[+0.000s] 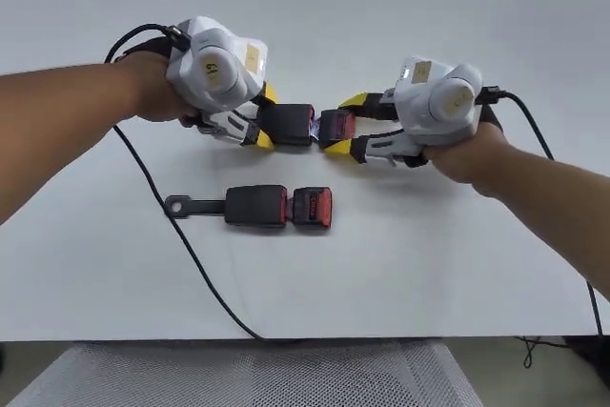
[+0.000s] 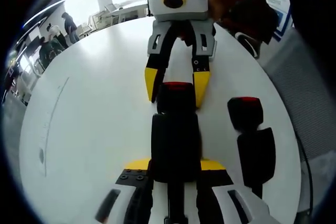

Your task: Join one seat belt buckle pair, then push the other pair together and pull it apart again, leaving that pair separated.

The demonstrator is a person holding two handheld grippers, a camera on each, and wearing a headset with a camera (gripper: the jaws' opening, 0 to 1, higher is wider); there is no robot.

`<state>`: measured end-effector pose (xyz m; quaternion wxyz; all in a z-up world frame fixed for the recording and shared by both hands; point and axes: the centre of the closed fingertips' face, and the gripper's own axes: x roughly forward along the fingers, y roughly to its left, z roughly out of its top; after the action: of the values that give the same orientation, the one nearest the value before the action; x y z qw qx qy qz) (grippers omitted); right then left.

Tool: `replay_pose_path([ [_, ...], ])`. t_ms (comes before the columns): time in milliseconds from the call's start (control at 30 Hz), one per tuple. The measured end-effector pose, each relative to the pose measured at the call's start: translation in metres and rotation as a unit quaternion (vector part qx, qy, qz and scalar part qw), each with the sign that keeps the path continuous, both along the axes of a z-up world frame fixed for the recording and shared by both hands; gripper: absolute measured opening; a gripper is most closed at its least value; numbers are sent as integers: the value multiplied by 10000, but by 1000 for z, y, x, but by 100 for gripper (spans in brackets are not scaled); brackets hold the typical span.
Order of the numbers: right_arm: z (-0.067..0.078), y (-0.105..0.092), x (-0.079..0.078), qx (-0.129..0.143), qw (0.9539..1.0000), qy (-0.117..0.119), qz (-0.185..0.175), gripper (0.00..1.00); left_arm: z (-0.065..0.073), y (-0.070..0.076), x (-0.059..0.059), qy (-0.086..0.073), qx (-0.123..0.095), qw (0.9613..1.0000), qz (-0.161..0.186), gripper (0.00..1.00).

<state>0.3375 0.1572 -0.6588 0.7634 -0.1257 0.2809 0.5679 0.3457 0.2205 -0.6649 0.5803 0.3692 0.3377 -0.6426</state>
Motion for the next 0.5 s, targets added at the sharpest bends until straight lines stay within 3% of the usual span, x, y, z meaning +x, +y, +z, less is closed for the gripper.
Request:
replay_pose_path([
  [500,0,5,3,-265,9996,24,-71,35,1,1,0,-11,77,10000,-36,32],
])
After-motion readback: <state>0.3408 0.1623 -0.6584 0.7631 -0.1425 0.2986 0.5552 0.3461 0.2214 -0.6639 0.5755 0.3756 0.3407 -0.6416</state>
